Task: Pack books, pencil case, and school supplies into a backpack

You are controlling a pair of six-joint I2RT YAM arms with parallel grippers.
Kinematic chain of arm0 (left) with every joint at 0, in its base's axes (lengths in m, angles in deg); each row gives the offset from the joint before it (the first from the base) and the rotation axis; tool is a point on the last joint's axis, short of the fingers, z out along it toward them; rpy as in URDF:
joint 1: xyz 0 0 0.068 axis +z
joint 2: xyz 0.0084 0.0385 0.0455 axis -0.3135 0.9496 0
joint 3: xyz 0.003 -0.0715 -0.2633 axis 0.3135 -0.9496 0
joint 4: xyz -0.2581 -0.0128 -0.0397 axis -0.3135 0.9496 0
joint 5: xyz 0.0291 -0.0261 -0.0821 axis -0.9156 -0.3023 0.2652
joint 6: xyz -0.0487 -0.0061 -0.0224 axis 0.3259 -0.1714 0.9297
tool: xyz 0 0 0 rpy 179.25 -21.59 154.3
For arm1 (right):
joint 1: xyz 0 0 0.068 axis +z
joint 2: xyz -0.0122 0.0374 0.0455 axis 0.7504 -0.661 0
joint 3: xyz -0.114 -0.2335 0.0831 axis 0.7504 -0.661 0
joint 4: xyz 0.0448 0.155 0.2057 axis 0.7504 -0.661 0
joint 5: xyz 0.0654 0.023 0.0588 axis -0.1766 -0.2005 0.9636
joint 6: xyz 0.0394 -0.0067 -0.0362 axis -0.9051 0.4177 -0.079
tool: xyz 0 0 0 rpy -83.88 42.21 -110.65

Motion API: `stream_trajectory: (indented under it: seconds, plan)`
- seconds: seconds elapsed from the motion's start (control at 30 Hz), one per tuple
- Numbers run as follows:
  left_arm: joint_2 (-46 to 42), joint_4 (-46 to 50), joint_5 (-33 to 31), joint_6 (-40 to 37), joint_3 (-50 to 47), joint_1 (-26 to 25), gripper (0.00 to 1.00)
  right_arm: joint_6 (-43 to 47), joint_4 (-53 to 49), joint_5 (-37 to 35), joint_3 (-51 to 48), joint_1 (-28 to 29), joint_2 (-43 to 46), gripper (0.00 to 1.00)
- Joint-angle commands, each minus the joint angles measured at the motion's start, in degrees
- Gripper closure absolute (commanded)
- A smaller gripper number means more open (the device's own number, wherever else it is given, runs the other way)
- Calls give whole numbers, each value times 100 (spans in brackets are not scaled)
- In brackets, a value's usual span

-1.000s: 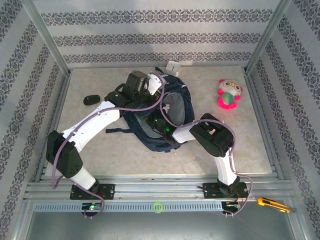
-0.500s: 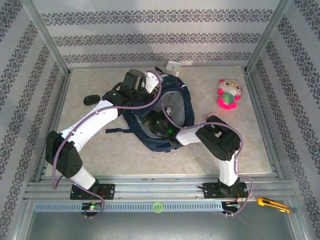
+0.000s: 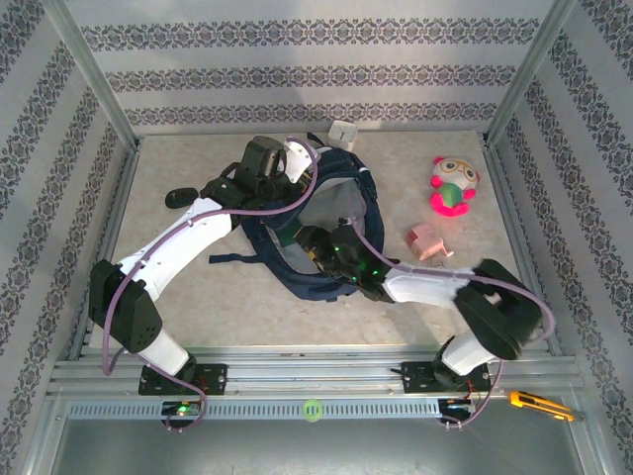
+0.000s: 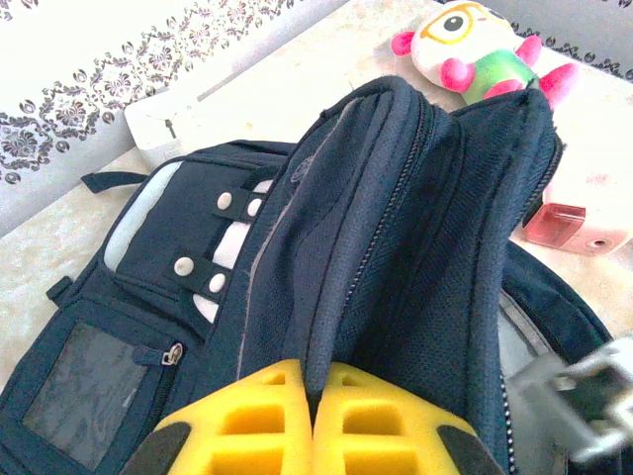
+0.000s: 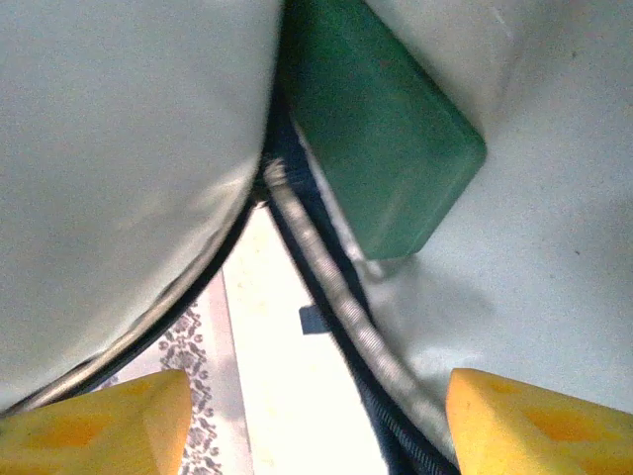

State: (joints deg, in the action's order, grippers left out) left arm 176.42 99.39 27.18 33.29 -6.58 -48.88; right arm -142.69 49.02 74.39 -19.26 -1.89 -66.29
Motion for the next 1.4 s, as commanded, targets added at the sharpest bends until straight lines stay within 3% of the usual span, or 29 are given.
stream_trajectory:
  seconds: [0.0,0.2,0.3,0.37,0.4,0.5,0.63,0.8,0.93,1.1,1.37]
  plan:
    - [-372,-725,52,53,-87,99,99,1077,-1867,-120,122,-71,812,30]
    - [-418,-880,209,317,-301,93,98,2474,-4080,-114,406,-832,1771,30]
    - [-417,-878,251,345,-327,91,98,2871,-4545,-119,535,-1040,1835,30]
    - [-391,-779,264,308,-298,94,98,4264,-6034,4,1103,-2136,1831,27]
    - [-385,-751,266,293,-283,95,98,4946,-6482,229,1353,-2969,1661,24]
    - [-404,-737,292,311,-313,98,98,5439,-6833,219,1638,-3737,1290,22]
    - [-387,-700,269,302,-327,97,98,5705,-6926,123,1881,-4331,739,19]
    - [-371,-616,212,217,-290,97,98,5632,-6768,387,1960,-4619,170,14]
    - [-342,-592,181,176,-274,97,98,5514,-6573,306,1868,-4630,-177,13]
    - [-270,-597,202,170,-265,95,98,5315,-5962,702,1813,-4630,-547,7]
    - [-261,-574,130,102,-298,95,98,5408,-5620,635,2287,-4630,-1012,2]
